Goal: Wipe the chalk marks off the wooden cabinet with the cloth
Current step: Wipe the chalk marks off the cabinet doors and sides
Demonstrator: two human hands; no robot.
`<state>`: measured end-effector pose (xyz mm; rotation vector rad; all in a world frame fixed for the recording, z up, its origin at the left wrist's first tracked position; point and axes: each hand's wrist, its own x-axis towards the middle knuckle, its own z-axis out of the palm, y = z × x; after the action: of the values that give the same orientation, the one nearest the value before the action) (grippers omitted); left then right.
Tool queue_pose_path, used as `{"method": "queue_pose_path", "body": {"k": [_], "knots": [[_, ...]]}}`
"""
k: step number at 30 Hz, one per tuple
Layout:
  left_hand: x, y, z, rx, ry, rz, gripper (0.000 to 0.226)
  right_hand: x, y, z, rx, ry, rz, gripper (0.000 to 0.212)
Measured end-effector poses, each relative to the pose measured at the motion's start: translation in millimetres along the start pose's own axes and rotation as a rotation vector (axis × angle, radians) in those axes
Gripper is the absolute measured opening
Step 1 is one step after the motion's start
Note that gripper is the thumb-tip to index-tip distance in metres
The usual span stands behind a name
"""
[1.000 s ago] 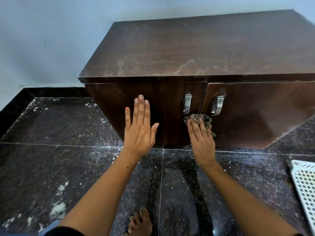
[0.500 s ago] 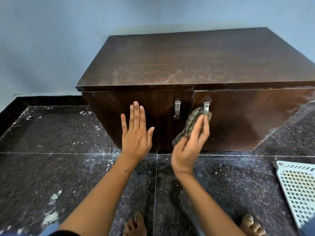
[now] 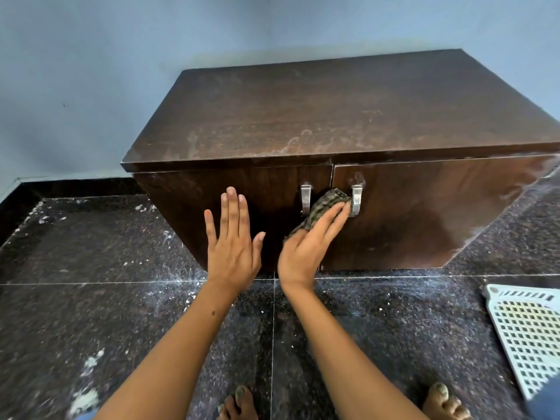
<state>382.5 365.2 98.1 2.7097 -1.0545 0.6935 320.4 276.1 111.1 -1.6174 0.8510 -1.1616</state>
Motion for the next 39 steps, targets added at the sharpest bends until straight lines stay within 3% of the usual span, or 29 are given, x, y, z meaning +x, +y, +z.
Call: {"method": "queue_pose_path", "body": {"k": [3,8,14,19,22,25,28,31,35,39], "knots": [[-1,-1,-1,0.011,0.005,0.015,0.066,0,-11,5,0.064,0.022,0.025,0.070],[0,0,0,-0.004,0.006,0.014,0.067,0,20,-20,-0.095,-0.165,-0.128,0.070],[1,-1,1,-0.011,0.012,0.012,0.068,3,-1,-6,0.014,-0.086,-0.074,0.067],[-1,0,1,-0.014,0.000,0.011,0.068,-3,26,-25,-0.126,-0.223,-0.136,0.067],[0,3,1,-0.011,-0.002,-0.006,0.068,-6,22,-33,-0.071,-0.240,-0.062,0.065],[1,6,1,-0.013,-0.001,-0.019,0.068,-16,6,-44,0.026,-0.132,0.066,0.062],[0,7,1,-0.016,-0.007,-0.023,0.068,-15,-15,-58,0.011,0.008,-0.252,0.059],[1,11,0,-0.029,-0.014,-0.044,0.069,20,-17,-66,-0.231,-0.033,-0.566,0.052],[1,13,0,-0.041,-0.011,-0.056,0.069,58,8,-84,-0.572,-0.105,-0.690,0.045],[1,10,1,-0.014,0.004,-0.052,0.069,80,40,-112,-0.621,-0.047,-0.677,0.038]]}}
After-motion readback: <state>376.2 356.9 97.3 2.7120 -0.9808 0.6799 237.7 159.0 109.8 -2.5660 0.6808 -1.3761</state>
